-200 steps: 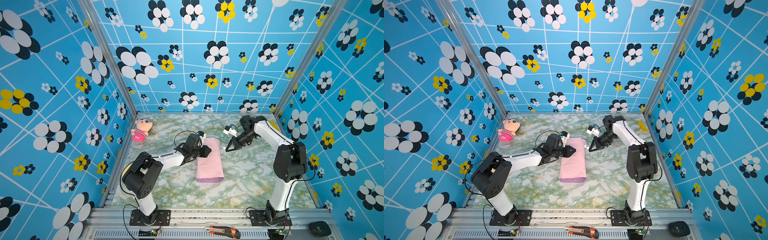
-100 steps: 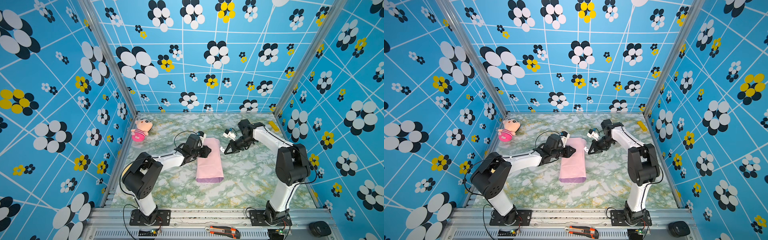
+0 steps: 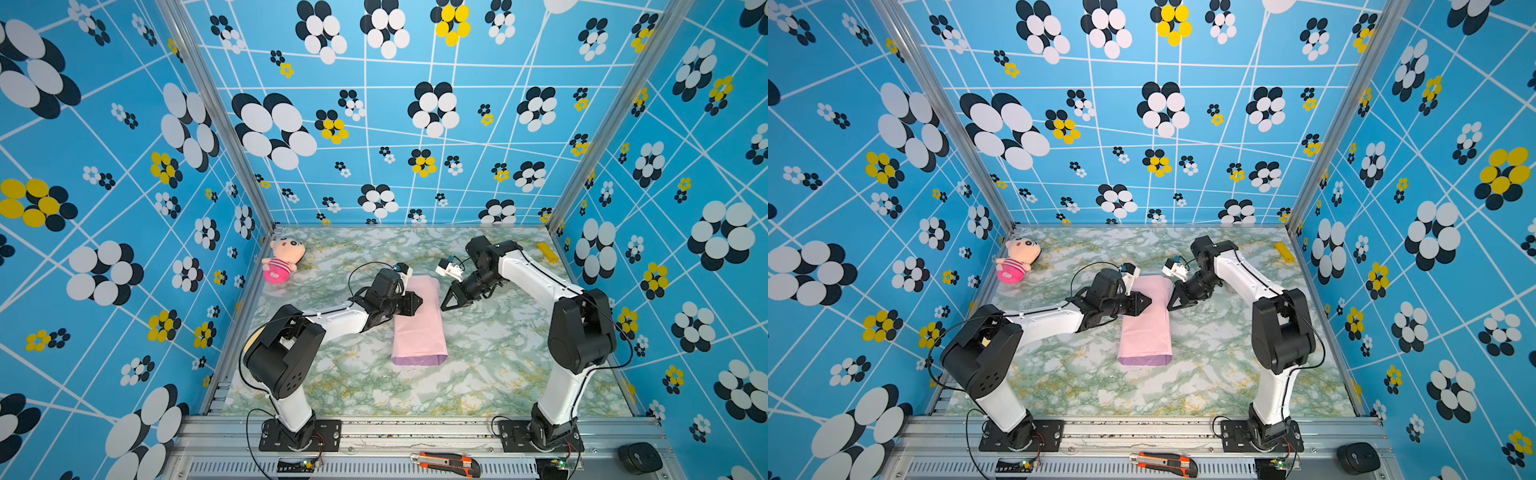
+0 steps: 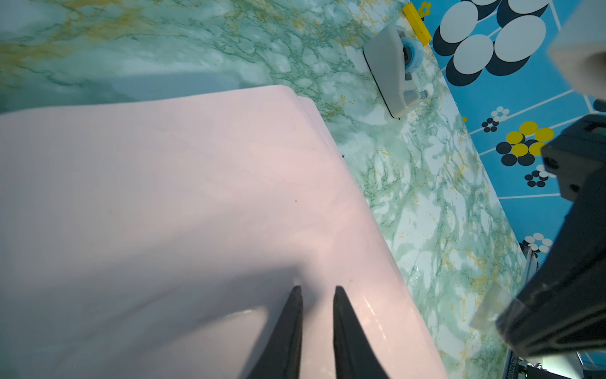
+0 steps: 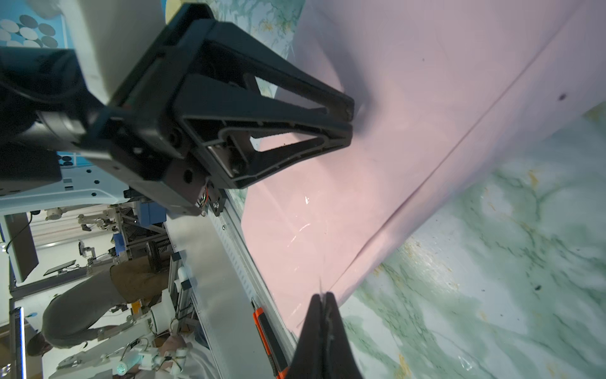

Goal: Wrap a gift box in wrapping paper
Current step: Stick the wrapping paper to the gift box.

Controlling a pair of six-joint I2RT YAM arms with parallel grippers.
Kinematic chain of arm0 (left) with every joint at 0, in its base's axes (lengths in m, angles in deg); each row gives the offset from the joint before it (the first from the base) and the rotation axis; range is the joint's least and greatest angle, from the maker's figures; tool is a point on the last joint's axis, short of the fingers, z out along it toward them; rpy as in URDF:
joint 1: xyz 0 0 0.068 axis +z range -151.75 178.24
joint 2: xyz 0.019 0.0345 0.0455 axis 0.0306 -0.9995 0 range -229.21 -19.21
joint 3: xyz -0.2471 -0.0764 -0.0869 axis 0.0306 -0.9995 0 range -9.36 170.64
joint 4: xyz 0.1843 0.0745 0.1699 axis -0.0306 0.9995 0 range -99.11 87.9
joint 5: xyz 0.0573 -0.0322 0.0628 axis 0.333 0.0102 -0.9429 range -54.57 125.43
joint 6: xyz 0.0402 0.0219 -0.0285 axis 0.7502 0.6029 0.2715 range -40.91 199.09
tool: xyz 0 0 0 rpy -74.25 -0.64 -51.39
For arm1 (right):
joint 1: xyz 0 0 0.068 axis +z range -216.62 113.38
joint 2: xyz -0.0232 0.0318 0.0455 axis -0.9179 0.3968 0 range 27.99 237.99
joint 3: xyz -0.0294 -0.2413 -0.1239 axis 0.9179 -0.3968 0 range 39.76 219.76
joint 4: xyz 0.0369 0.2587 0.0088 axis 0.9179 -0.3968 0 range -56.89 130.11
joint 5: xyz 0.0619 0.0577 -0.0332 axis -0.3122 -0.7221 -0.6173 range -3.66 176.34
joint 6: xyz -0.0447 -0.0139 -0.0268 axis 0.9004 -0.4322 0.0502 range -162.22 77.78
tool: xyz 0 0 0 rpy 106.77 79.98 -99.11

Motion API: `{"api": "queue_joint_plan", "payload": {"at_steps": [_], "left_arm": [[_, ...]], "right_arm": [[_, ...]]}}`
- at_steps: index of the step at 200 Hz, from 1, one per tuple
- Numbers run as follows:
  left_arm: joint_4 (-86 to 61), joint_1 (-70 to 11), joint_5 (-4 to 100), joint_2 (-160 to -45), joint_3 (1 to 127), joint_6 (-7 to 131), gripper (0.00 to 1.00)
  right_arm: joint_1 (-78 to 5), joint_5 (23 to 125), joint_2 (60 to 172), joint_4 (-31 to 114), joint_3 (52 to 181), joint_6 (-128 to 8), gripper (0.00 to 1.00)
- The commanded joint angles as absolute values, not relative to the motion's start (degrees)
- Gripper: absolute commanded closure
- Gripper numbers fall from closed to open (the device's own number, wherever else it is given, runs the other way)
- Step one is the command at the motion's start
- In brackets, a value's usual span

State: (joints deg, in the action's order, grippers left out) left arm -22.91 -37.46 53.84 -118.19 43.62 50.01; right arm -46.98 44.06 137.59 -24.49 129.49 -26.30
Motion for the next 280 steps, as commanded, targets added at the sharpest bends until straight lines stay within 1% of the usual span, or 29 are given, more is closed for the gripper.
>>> {"api": "queue_joint_plan", "payload": {"at_steps": [1,31,66,108,182,280], "left_arm": [[-10.87,-37.70,51.25,-120.37,40.15,50.75,0.79],[-10.51,-37.70,50.97,-119.99,39.95,50.99,0.79],[-10.77,-37.70,51.07,-120.29,39.97,50.79,0.79],[-10.69,-37.70,50.90,-120.37,39.91,50.93,0.79],[-10.98,-37.71,50.81,-120.36,39.51,50.73,0.79],[-11.04,-37.70,50.63,-120.46,39.36,50.70,0.79]], "right_arm": [[-47.20,45.68,142.33,-37.96,134.71,-19.24,1.00],[-47.20,46.96,146.63,-45.57,140.12,-16.71,1.00],[-47.11,48.90,149.06,-48.66,143.81,-17.03,1.00],[-46.50,50.82,152.00,-50.94,148.99,-19.44,1.00],[-44.36,52.05,159.26,-56.18,160.41,-18.64,1.00],[-44.08,53.25,163.68,-59.38,166.58,-18.41,1.00]]}}
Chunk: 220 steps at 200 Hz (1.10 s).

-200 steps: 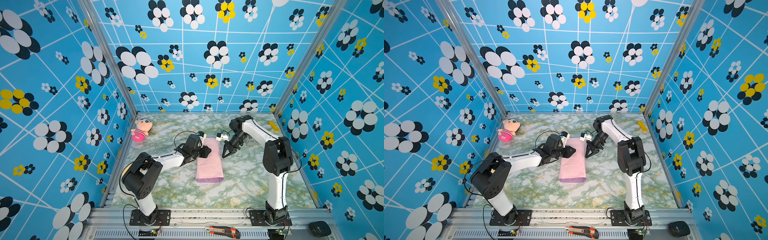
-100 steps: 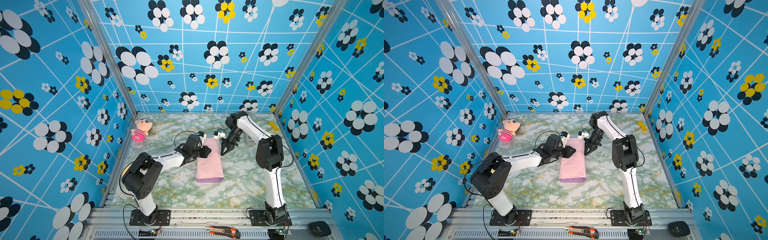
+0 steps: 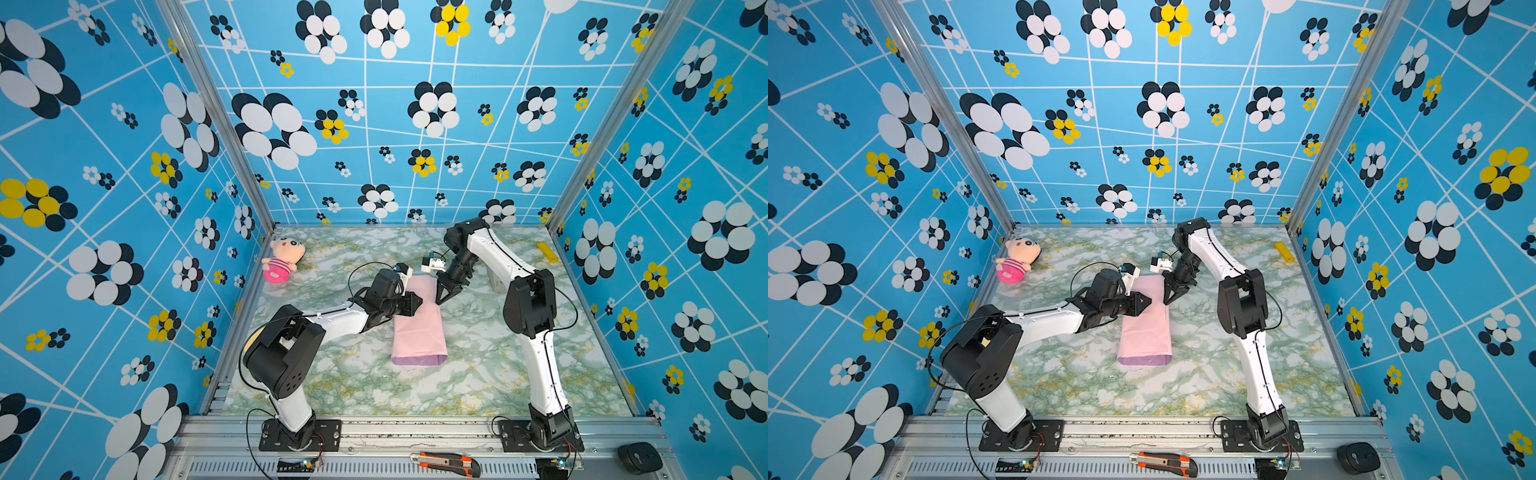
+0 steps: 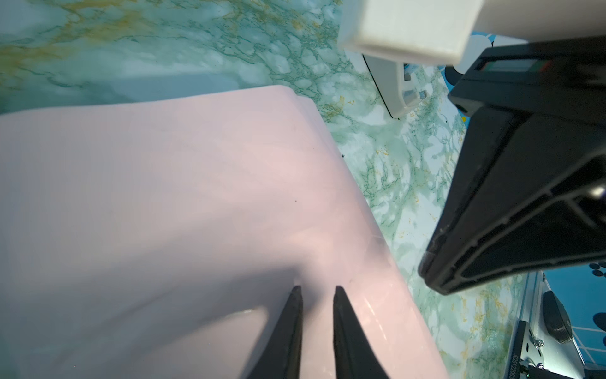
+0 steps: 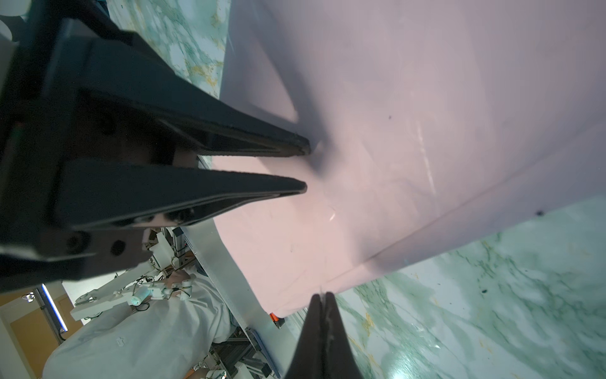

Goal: Wrap a gift box in wrapping paper
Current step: Stick the wrapping paper to the gift box.

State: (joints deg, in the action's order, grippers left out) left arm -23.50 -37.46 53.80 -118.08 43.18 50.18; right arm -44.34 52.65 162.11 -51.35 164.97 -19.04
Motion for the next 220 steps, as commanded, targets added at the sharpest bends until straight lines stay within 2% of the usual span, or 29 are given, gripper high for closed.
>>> {"api": "queue_joint_plan", "payload": {"at_steps": [1,220], "left_arm": [[-11.04,-37.70,50.63,-120.46,39.35,50.75,0.79],[-10.60,-37.70,50.28,-120.33,39.60,50.86,0.79]], "right_arm": [[-44.05,53.23,163.69,-59.38,166.59,-18.41,1.00],[-44.03,55.50,165.88,-60.09,164.65,-18.67,1.00]]}}
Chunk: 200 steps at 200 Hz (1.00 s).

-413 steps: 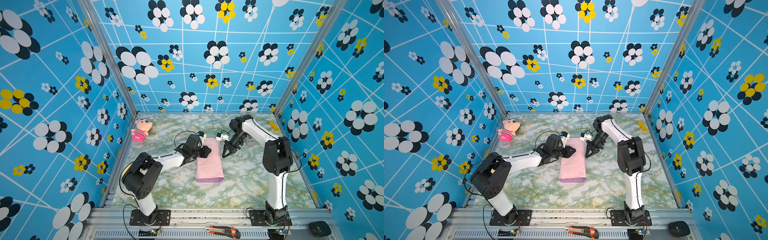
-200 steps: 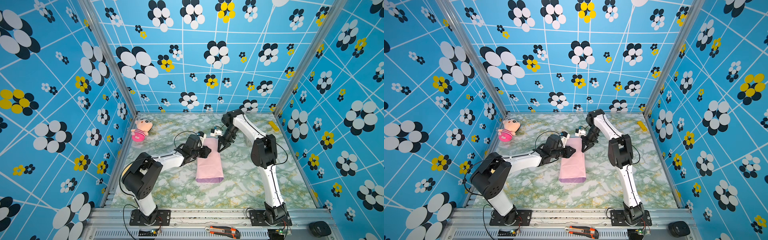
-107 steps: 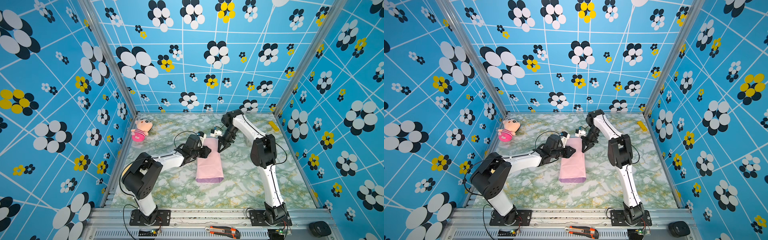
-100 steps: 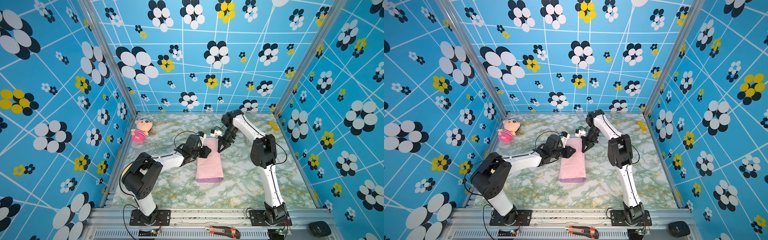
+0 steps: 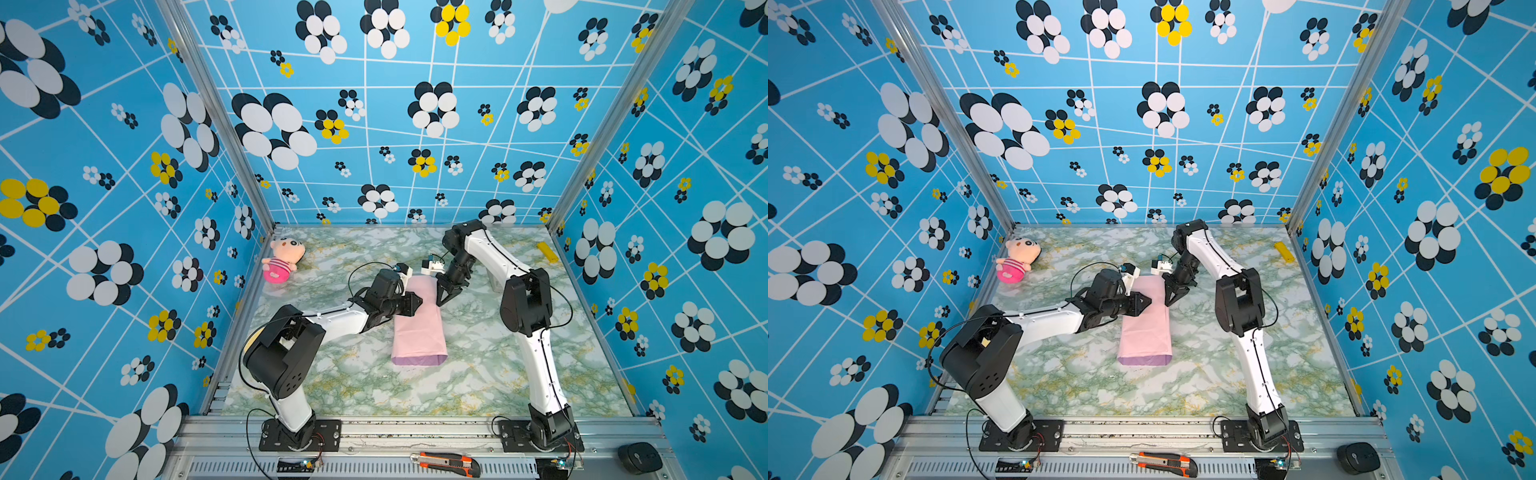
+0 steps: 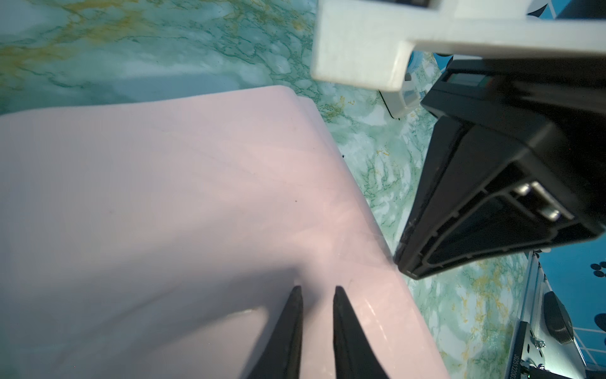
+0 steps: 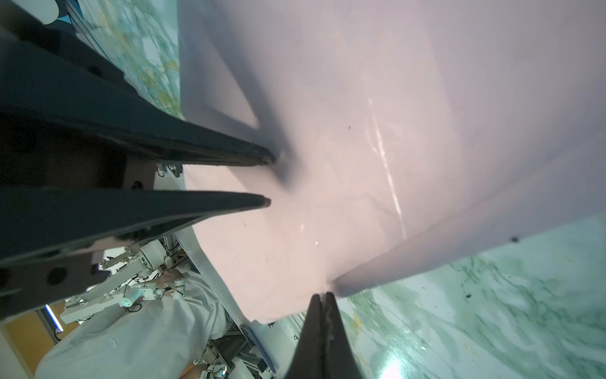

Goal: Wrap a gift box in wrapping paper
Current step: Stick the wrapping paper to the gift box.

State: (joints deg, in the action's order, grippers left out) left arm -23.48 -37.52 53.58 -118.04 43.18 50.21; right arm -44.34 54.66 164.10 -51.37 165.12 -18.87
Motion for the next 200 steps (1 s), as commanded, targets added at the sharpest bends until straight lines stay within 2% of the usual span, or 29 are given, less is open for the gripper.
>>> {"api": "queue_joint_plan", "payload": {"at_steps": [1,92,138,200], "left_arm": [[-10.60,-37.70,50.28,-120.35,39.60,50.87,0.79],[-10.77,-37.70,50.02,-120.11,39.08,50.75,0.79],[-10.95,-37.70,50.02,-120.11,38.91,50.64,0.79],[-11.04,-37.71,49.93,-120.02,38.81,50.56,0.79]], "right_arm": [[-44.03,55.49,165.89,-60.09,164.65,-18.62,1.00],[-44.07,56.70,166.69,-59.60,165.00,-19.70,1.00],[-44.10,57.20,165.74,-59.29,165.33,-20.07,0.80],[-44.11,58.83,163.72,-59.09,166.50,-20.89,0.71]]}}
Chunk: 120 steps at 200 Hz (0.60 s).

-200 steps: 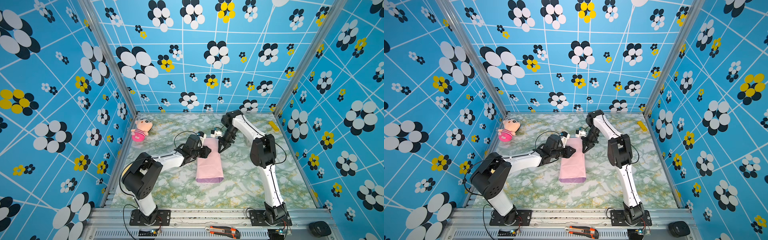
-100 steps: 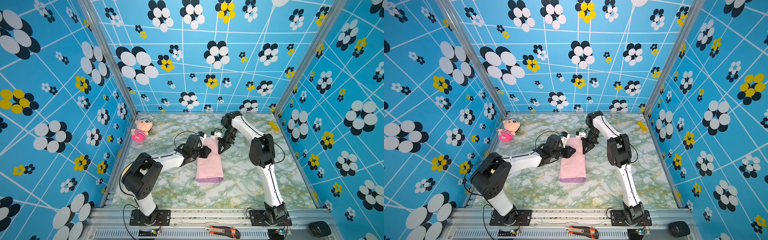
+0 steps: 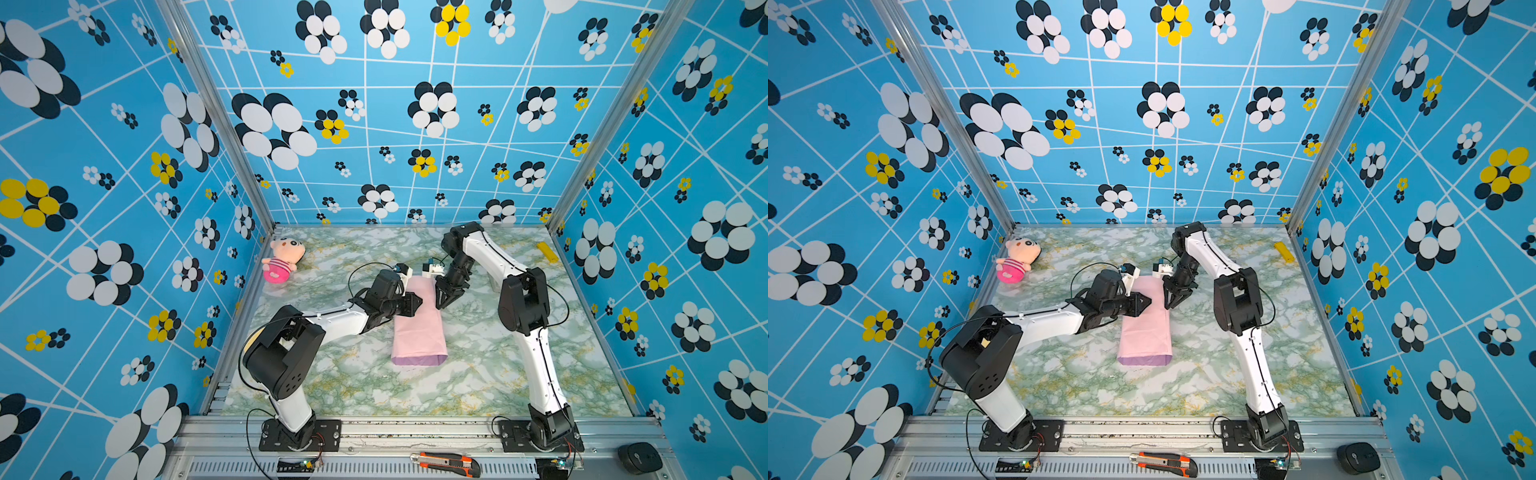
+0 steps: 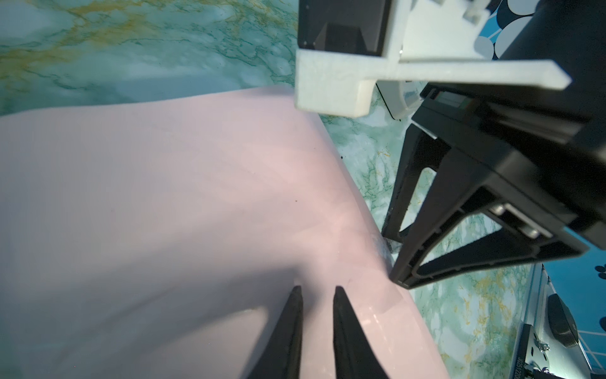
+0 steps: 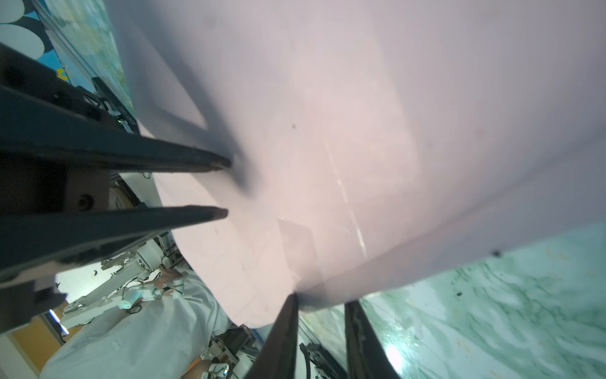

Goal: Wrap a gift box in wrapping paper
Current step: Stick the wrapping paper to the gift box.

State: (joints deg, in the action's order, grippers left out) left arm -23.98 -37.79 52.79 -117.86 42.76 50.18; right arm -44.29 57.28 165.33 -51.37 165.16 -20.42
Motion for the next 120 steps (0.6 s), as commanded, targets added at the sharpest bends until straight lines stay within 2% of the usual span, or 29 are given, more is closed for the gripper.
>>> {"api": "queue_joint_plan", "payload": {"at_steps": [1,67,120], "left_arm": [[-11.04,-37.71,49.93,-120.02,38.81,50.58,0.79],[-11.15,-37.79,49.93,-120.11,38.90,50.55,0.79],[-11.15,-37.79,49.74,-120.19,39.02,50.52,0.79]], "right_arm": [[-44.11,58.83,163.71,-59.10,166.54,-20.88,0.71],[-45.99,59.14,156.08,-53.22,163.81,-24.62,0.58],[-48.01,61.88,138.77,-30.49,145.76,-46.84,0.53]]}}
